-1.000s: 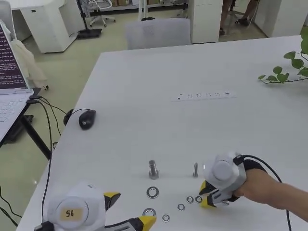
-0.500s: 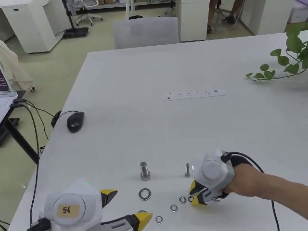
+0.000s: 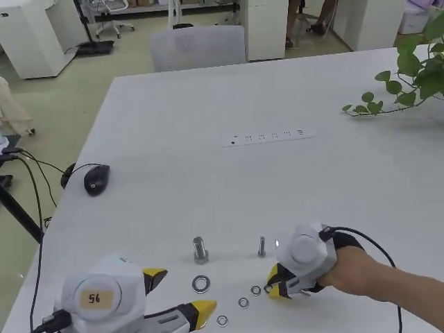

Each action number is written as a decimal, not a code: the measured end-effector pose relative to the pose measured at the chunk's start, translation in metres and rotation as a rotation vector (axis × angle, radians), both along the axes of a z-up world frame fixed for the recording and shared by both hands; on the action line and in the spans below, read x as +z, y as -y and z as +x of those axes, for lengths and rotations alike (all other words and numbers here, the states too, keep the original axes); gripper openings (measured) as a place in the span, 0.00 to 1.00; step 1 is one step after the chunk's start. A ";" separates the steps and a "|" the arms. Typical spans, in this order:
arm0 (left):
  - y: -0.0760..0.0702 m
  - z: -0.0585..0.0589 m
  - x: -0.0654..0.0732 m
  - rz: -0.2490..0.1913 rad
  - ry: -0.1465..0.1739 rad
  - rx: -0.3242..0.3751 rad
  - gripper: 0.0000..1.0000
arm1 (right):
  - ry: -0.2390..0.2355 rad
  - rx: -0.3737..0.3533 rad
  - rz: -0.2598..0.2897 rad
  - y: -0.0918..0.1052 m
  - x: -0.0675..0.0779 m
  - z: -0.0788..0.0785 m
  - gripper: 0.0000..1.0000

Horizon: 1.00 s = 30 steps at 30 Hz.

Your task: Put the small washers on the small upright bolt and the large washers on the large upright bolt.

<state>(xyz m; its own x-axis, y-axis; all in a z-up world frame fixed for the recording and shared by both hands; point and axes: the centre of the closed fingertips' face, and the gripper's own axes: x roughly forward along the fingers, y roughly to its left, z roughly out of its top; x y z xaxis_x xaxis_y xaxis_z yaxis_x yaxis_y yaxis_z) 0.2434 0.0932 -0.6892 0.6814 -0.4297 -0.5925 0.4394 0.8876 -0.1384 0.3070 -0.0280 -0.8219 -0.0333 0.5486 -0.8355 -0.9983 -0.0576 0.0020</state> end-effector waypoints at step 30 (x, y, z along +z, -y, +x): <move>-0.014 0.000 -0.006 -0.011 -0.008 0.025 0.59 | 0.058 0.410 -0.174 0.000 -0.001 -0.005 0.17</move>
